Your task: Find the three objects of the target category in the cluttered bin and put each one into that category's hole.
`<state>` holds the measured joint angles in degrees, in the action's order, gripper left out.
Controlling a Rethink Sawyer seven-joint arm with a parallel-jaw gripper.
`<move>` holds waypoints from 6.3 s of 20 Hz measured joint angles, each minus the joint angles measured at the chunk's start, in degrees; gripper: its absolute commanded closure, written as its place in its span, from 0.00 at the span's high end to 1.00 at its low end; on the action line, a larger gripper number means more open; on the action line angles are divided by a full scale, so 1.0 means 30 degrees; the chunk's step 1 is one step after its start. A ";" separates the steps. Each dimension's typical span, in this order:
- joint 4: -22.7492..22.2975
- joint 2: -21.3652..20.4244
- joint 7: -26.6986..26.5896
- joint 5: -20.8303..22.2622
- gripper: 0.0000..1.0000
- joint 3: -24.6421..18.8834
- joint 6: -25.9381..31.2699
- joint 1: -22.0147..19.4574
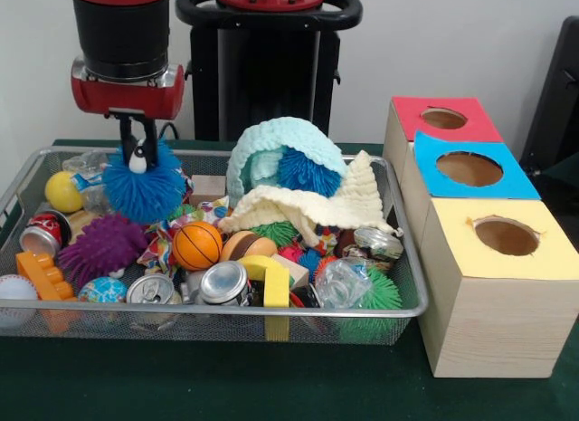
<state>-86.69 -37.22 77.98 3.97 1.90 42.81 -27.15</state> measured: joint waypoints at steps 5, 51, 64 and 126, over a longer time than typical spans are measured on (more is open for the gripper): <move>0.0141 0.0004 0.0000 0.0004 1.00 -0.0160 0.0000 -0.0082; -0.0291 -0.0181 0.0000 -0.0004 1.00 -0.0245 -0.0071 0.2366; -0.1329 -0.0616 0.0000 -0.0029 1.00 -0.0236 -0.1872 0.3669; 0.1832 0.4307 0.0092 -0.3511 1.00 0.0845 -0.5299 0.6036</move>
<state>-81.19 -24.29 78.26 -6.56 4.43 26.91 -9.04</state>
